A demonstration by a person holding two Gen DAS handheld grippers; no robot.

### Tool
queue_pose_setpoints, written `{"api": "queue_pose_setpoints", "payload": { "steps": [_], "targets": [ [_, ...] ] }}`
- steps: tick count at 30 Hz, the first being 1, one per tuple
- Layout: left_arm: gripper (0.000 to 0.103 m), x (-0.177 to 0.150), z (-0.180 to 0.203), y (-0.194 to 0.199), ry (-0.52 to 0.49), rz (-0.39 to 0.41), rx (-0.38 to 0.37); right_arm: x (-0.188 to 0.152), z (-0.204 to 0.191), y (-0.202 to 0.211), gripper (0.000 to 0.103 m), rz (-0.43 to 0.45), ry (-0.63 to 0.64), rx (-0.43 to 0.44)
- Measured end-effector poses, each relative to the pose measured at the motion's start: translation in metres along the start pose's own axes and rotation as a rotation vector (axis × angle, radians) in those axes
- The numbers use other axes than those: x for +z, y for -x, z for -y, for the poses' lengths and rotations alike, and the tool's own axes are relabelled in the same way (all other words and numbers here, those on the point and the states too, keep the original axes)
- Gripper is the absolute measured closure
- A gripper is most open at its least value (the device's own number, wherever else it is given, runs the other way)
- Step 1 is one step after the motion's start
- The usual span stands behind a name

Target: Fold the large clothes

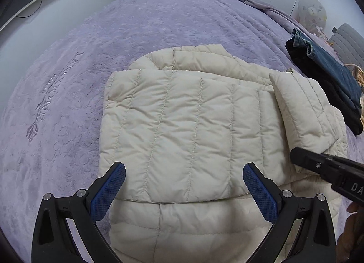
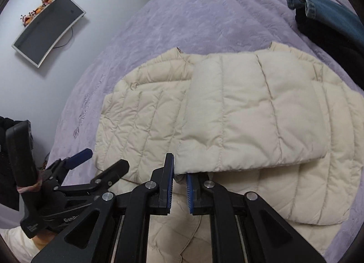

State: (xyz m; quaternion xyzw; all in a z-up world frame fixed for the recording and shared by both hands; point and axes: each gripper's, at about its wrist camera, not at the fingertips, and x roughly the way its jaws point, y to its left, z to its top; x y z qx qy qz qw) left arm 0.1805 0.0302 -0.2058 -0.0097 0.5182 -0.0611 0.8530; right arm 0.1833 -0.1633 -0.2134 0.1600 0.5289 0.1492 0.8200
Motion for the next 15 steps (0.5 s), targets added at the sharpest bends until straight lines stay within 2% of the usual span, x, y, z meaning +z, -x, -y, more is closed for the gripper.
{"api": "queue_pose_setpoints", "payload": {
  "steps": [6, 7, 8, 9, 10, 15],
  "targets": [
    [0.0, -0.001, 0.0, -0.007, 0.012, -0.015, -0.064, -0.008, 0.006, -0.003, 0.09, -0.034, -0.042, -0.04],
    [0.0, -0.001, -0.001, -0.008, 0.015, -0.018, -0.073, -0.009, 0.008, 0.0, 0.082, -0.035, -0.059, -0.035],
    [0.0, 0.0, -0.002, -0.008, 0.019, -0.02, -0.085, -0.011, 0.011, 0.003, 0.058, -0.032, -0.08, -0.021],
    [0.0, 0.0, -0.003, -0.007, 0.024, -0.021, -0.097, -0.012, 0.013, 0.008, 0.042, -0.025, -0.102, -0.003],
    [0.0, 0.001, -0.004, -0.006, 0.028, -0.02, -0.107, -0.015, 0.016, 0.015, 0.019, -0.005, -0.129, 0.013],
    [0.0, 0.008, -0.01, 0.0, 0.04, -0.009, -0.175, -0.03, 0.048, 0.047, 0.017, 0.114, -0.355, 0.041]
  ]
}}
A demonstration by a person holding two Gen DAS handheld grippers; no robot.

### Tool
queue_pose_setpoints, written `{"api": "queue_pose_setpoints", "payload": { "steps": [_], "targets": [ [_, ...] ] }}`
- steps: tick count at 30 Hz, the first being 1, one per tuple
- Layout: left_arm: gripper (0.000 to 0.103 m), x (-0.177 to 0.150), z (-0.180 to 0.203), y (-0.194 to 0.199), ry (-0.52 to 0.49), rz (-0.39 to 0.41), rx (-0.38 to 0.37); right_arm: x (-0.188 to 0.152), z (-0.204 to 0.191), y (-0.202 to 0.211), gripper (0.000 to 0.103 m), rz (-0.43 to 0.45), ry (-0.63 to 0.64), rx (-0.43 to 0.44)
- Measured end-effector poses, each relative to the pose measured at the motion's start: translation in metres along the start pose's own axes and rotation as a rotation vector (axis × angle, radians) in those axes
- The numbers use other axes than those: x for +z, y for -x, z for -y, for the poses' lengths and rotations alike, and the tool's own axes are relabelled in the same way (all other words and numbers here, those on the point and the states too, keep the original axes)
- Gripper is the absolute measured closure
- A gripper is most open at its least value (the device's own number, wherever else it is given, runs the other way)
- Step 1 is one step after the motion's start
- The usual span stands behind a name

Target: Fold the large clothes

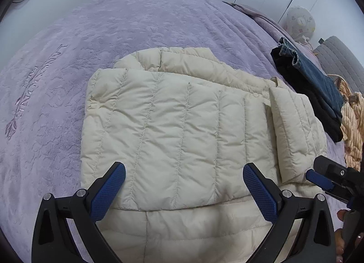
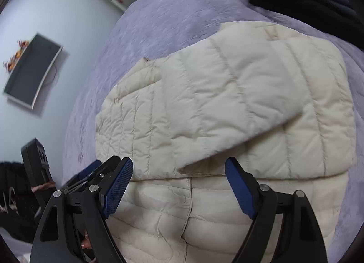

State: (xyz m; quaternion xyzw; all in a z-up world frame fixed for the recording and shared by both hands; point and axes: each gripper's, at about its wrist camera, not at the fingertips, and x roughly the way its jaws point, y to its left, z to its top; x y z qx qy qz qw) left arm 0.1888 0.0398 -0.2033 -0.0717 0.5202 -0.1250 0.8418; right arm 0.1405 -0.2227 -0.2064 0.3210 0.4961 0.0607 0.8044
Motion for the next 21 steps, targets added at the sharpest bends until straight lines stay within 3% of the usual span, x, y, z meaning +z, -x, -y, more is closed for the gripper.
{"api": "queue_pose_setpoints", "payload": {
  "steps": [3, 4, 6, 8, 10, 14, 21],
  "targets": [
    [0.0, 0.006, -0.003, 0.003, 0.014, 0.006, -0.061, 0.008, 0.028, 0.009, 0.019, 0.06, -0.147, 0.03],
    [0.0, 0.007, -0.004, 0.003, 0.021, 0.005, -0.083, 0.011, 0.036, 0.009, 0.025, 0.074, -0.189, 0.044],
    [0.0, 0.01, -0.007, 0.003, 0.043, -0.002, -0.134, 0.018, 0.045, 0.007, 0.049, 0.089, -0.241, 0.058],
    [0.0, 0.013, -0.013, 0.003, 0.077, -0.015, -0.2, 0.025, 0.046, 0.003, 0.083, 0.1, -0.246, 0.061],
    [0.0, 0.016, -0.02, 0.004, 0.114, -0.024, -0.271, 0.031, 0.037, 0.002, 0.087, 0.112, -0.201, 0.068],
    [0.0, 0.022, -0.037, 0.004, 0.199, -0.039, -0.413, 0.035, -0.014, -0.002, 0.087, 0.111, 0.043, 0.041],
    [0.0, 0.027, -0.059, -0.003, 0.317, -0.072, -0.588, 0.001, -0.105, -0.044, 0.087, -0.046, 0.437, 0.014]
  ]
}}
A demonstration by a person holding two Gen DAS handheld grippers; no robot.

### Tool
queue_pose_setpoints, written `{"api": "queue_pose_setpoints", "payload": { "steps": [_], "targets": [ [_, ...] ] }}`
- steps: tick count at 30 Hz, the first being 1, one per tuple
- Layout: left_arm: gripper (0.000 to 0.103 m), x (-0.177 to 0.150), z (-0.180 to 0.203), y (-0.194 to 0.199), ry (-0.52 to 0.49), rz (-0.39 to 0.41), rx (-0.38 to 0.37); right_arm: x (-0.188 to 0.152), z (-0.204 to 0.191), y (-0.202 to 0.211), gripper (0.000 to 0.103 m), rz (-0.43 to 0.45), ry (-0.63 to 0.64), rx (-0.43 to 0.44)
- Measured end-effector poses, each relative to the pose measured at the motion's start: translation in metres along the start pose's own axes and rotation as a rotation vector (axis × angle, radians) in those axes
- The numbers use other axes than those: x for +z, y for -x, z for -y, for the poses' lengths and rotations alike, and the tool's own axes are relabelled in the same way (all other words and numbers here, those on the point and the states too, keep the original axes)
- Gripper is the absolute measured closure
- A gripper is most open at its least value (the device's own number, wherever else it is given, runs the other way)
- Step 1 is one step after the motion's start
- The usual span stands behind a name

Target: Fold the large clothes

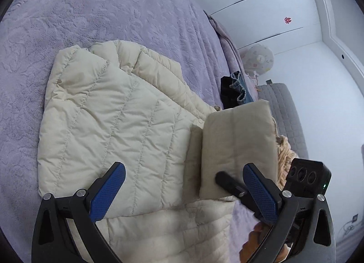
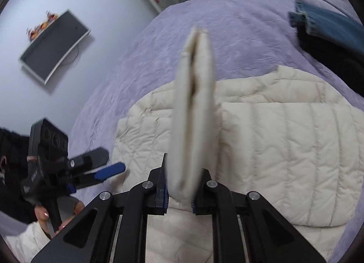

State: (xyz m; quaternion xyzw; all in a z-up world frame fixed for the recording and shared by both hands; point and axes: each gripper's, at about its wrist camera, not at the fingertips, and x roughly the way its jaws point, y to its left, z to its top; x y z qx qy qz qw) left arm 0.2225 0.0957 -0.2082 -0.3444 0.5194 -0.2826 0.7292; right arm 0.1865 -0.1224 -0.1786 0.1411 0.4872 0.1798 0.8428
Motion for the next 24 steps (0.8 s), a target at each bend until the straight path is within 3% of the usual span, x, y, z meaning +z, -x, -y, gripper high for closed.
{"api": "queue_pose_setpoints", "payload": {
  "steps": [4, 5, 6, 8, 13, 14, 18, 20, 22, 23, 24],
  "targets": [
    [0.0, 0.003, -0.002, -0.002, 0.019, -0.01, -0.048, -0.013, -0.022, -0.031, 0.086, -0.115, 0.073, -0.021],
    [0.0, 0.004, -0.002, -0.004, 0.019, -0.015, -0.046, -0.016, -0.023, -0.035, 0.081, -0.132, 0.071, -0.02],
    [0.0, 0.004, -0.002, -0.006, 0.019, -0.02, -0.041, -0.019, -0.023, -0.037, 0.073, -0.148, 0.066, -0.014],
    [0.0, 0.004, 0.0, -0.012, 0.018, -0.033, -0.032, -0.025, -0.019, -0.036, 0.036, -0.158, 0.05, 0.0],
    [0.001, 0.003, 0.006, -0.026, -0.003, -0.036, 0.048, -0.03, -0.009, -0.019, 0.035, -0.14, 0.016, 0.009],
    [0.005, 0.004, 0.008, -0.028, -0.007, -0.04, 0.072, -0.031, -0.005, -0.015, 0.035, -0.137, 0.002, 0.01],
    [0.055, 0.001, 0.01, -0.04, -0.039, -0.078, 0.167, -0.035, 0.018, 0.003, 0.035, -0.124, -0.054, 0.013],
    [0.069, -0.002, 0.009, -0.042, -0.061, -0.082, 0.196, -0.037, 0.028, 0.009, 0.035, -0.123, -0.078, 0.01],
    [0.074, -0.006, 0.006, -0.041, -0.074, -0.077, 0.224, -0.04, 0.038, 0.014, 0.035, -0.121, -0.097, 0.002],
    [0.091, -0.007, 0.005, -0.039, -0.081, -0.072, 0.238, -0.043, 0.043, 0.019, 0.035, -0.121, -0.103, -0.002],
    [0.093, -0.009, 0.003, -0.038, -0.088, -0.07, 0.252, -0.045, 0.047, 0.023, 0.035, -0.12, -0.109, -0.005]
  ]
}}
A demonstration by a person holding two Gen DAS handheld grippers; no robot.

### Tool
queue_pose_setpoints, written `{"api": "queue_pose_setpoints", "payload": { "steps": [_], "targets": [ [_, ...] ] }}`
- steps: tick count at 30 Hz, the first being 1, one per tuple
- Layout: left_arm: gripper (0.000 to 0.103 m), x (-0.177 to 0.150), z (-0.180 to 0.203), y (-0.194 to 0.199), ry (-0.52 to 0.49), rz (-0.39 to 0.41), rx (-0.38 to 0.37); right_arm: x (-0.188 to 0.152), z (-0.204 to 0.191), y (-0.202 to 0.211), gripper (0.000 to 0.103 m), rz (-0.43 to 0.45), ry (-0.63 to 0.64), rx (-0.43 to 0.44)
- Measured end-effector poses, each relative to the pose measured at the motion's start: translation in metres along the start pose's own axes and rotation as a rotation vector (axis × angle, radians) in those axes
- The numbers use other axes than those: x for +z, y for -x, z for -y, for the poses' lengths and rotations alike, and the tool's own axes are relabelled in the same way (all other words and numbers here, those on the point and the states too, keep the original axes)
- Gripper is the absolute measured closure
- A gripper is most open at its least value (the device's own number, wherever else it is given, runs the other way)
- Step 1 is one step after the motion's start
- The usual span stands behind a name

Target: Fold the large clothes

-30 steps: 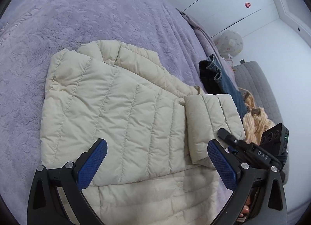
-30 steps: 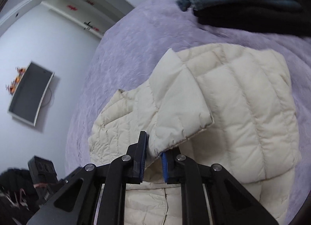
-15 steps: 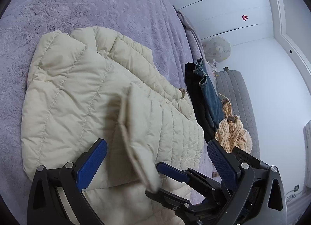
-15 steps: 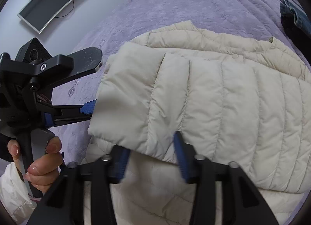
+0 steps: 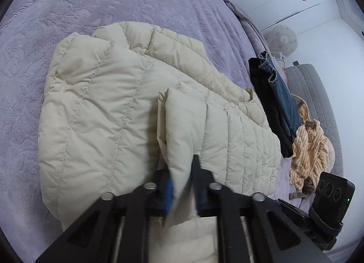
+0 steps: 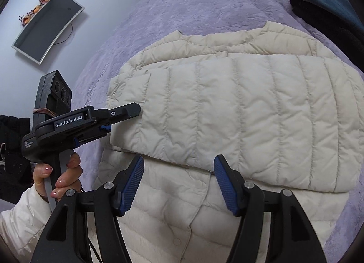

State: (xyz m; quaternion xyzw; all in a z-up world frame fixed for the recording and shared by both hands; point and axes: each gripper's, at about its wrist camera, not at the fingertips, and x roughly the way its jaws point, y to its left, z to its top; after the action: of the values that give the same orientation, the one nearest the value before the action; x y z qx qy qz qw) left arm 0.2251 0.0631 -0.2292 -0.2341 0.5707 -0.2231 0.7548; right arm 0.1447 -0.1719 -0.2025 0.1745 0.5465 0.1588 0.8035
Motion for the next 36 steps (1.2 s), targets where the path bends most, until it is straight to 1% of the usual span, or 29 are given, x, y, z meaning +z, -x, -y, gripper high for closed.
{"api": "queue_pose_setpoints", "payload": {
  "steps": [3, 6, 8, 11, 13, 15, 16, 17, 18, 20, 22, 24, 25, 26, 29, 32, 36],
  "targets": [
    [0.093, -0.003, -0.007, 0.004, -0.019, 0.025, 0.057, -0.005, 0.013, 0.01, 0.035, 0.006, -0.018, -0.011],
    [0.093, -0.005, -0.014, 0.004, -0.014, 0.015, 0.073, -0.007, 0.03, 0.024, 0.035, 0.034, -0.032, -0.045],
    [0.093, -0.007, -0.016, 0.004, -0.027, 0.014, 0.091, -0.006, 0.044, 0.035, 0.035, 0.07, -0.058, -0.087],
    [0.093, -0.009, -0.019, 0.003, -0.035, 0.01, 0.112, 0.001, 0.076, 0.054, 0.036, 0.134, -0.156, -0.144],
    [0.093, -0.01, -0.022, 0.002, -0.03, 0.007, 0.118, 0.009, 0.098, 0.062, 0.036, 0.169, -0.225, -0.151],
    [0.093, -0.01, -0.021, 0.0, -0.031, 0.006, 0.129, 0.021, 0.118, 0.068, 0.045, 0.197, -0.273, -0.168],
    [0.093, -0.009, -0.018, -0.001, -0.037, 0.006, 0.139, 0.026, 0.125, 0.069, 0.057, 0.203, -0.289, -0.171],
    [0.093, -0.01, -0.015, -0.003, -0.048, 0.006, 0.149, 0.032, 0.133, 0.07, 0.064, 0.208, -0.302, -0.172],
    [0.093, -0.009, -0.01, -0.006, -0.059, 0.005, 0.157, 0.037, 0.14, 0.07, 0.066, 0.211, -0.313, -0.175],
    [0.093, -0.009, -0.002, -0.011, -0.075, 0.001, 0.169, 0.047, 0.153, 0.063, 0.074, 0.203, -0.336, -0.188],
    [0.093, -0.008, 0.003, -0.015, -0.077, -0.001, 0.17, 0.056, 0.169, 0.051, 0.076, 0.185, -0.365, -0.2],
    [0.093, -0.007, 0.005, -0.019, -0.072, -0.003, 0.169, 0.06, 0.184, 0.036, 0.082, 0.161, -0.38, -0.221],
    [0.093, -0.006, 0.005, -0.021, -0.071, -0.004, 0.169, 0.061, 0.19, 0.031, 0.088, 0.15, -0.385, -0.233],
    [0.093, -0.005, 0.005, -0.023, -0.07, -0.004, 0.168, 0.063, 0.196, 0.024, 0.09, 0.141, -0.385, -0.235],
    [0.093, -0.004, 0.005, -0.029, -0.075, -0.006, 0.17, 0.064, 0.21, 0.01, 0.094, 0.133, -0.391, -0.24],
    [0.093, -0.004, 0.004, -0.033, -0.075, -0.007, 0.174, 0.063, 0.219, 0.002, 0.099, 0.143, -0.415, -0.226],
    [0.093, -0.004, 0.003, -0.033, -0.073, -0.01, 0.172, 0.057, 0.224, 0.01, 0.101, 0.154, -0.428, -0.215]
  ]
}}
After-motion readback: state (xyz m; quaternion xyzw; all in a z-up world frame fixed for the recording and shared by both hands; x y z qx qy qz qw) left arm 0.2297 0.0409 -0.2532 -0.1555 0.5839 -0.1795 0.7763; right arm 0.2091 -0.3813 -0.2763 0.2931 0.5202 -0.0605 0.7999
